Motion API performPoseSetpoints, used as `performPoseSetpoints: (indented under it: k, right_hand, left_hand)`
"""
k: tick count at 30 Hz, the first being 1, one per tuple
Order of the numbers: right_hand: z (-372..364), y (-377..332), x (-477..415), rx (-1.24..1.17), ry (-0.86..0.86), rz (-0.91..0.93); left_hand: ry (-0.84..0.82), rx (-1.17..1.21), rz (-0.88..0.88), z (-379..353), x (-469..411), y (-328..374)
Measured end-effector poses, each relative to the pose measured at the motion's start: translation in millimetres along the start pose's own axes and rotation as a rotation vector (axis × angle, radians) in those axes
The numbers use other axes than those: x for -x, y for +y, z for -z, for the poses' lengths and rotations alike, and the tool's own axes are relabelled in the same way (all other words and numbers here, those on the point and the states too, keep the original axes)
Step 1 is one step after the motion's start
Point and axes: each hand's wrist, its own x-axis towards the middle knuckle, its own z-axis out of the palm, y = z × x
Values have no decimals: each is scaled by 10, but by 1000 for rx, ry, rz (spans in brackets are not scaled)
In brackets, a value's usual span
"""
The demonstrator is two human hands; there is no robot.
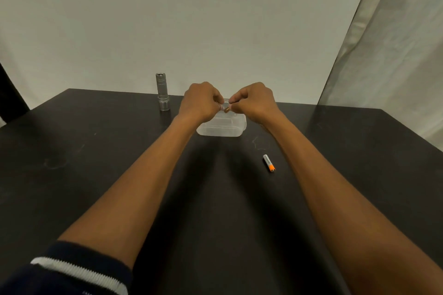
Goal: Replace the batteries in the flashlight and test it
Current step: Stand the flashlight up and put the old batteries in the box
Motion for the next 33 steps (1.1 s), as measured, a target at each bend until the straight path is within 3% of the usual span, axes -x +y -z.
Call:
performPoseSetpoints:
  k: [12, 22, 33]
  right_hand:
    - [-242, 116, -266, 328, -128, 179]
    - [-349, 97, -305, 663, -133, 84]
    - [-377, 28, -435, 842, -165, 146]
  left_hand:
    - [-62, -265, 98, -192, -216, -205]
    - [-127, -215, 146, -224, -220, -273]
    - [-191, -149, 121, -179, -209, -242]
